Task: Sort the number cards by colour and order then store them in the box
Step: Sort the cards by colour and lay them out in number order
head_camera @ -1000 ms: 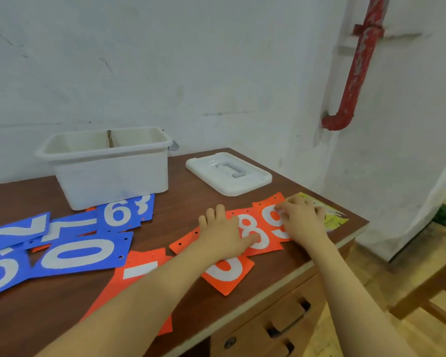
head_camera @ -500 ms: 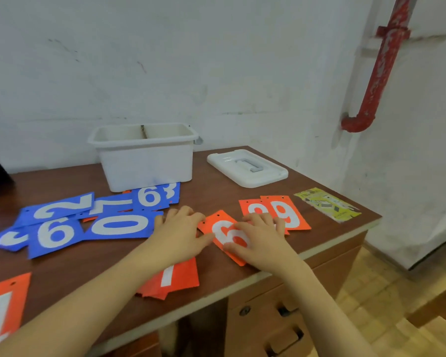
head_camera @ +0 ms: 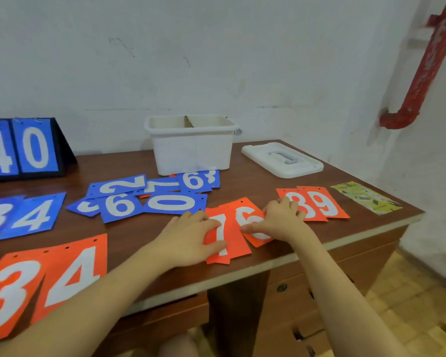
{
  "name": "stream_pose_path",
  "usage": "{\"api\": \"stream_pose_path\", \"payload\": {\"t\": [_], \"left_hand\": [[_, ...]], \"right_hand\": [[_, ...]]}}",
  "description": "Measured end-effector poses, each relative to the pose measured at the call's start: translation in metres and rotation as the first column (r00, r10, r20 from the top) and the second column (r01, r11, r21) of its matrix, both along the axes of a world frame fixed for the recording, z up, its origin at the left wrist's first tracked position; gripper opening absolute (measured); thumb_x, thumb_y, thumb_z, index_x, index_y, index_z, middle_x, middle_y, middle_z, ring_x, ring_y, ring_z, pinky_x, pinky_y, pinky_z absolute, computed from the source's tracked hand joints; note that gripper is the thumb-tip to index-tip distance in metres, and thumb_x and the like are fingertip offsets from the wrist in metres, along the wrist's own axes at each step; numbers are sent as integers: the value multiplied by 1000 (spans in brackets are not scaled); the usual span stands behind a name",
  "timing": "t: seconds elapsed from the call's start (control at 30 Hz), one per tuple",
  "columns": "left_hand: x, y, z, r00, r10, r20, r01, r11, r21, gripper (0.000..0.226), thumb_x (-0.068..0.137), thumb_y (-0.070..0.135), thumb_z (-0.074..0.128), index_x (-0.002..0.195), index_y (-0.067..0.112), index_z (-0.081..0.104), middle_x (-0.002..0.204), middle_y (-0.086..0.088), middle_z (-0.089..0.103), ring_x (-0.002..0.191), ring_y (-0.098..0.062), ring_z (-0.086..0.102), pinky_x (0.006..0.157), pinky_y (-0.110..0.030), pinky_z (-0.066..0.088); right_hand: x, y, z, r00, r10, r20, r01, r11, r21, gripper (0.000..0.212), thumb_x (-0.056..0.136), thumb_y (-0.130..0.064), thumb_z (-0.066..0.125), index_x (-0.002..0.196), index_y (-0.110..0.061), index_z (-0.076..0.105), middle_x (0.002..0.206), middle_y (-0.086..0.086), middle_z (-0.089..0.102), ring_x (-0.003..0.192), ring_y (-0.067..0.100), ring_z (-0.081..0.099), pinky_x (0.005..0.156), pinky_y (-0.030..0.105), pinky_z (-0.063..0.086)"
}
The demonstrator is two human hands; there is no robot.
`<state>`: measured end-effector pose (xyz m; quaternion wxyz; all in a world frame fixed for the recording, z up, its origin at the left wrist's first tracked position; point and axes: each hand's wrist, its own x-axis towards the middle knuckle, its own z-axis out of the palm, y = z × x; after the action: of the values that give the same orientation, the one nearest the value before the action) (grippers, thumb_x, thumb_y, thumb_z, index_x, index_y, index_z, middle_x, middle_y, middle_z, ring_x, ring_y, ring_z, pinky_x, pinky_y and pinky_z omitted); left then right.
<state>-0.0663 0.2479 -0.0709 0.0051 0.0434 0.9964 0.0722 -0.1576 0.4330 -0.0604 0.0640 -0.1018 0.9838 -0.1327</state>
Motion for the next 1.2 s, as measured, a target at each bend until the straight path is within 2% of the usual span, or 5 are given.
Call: {"api": "stream_pose_path", "payload": {"t": [0.23,0.43,0.63,0.87,1.2], "left_hand": [[1,6,-2,998,59,-12,-59,998,6,57,87,61,39,136,33,38,133,2,39,123,-20,36,106,-40,27],[-22,39,-6,1000,8,-15,-7,998,66,52,91,56,36,138,34,36,140,1,35,128,-24,30,106,-43,23],[-12,32,-2,933,308,-187,-93,708,700,59,96,46,32,147,30,9,154,2,21,142,-18,20,116,-45,18],[21,-3,-8,995,85,-52,-79,992,100,56,94,48,35,145,37,14,157,2,9,144,-20,7,114,-45,8],[21,-24,-3,998,-42,42,35,989,146,50,95,46,37,142,36,26,155,9,17,143,-10,11,114,-37,3]], "right_hand": [[23,-1,-11,923,-59,-381,-95,923,-373,36,92,-15,54,126,-12,42,114,7,57,100,25,50,96,38,30],[31,9,14,864,-218,-454,-203,673,-711,50,97,-16,46,144,-18,31,142,4,46,130,21,45,102,35,43],[45,-6,8,964,-115,-239,-130,579,-805,53,92,-18,56,141,-23,35,136,-6,48,119,10,49,93,27,46],[50,-47,-20,927,208,-312,-272,945,-179,38,90,-34,53,128,-31,53,137,-1,44,127,23,37,101,34,26],[42,-37,-19,975,104,-197,-87,992,92,46,96,-51,29,139,-36,37,151,0,32,135,31,29,109,49,17]]}}
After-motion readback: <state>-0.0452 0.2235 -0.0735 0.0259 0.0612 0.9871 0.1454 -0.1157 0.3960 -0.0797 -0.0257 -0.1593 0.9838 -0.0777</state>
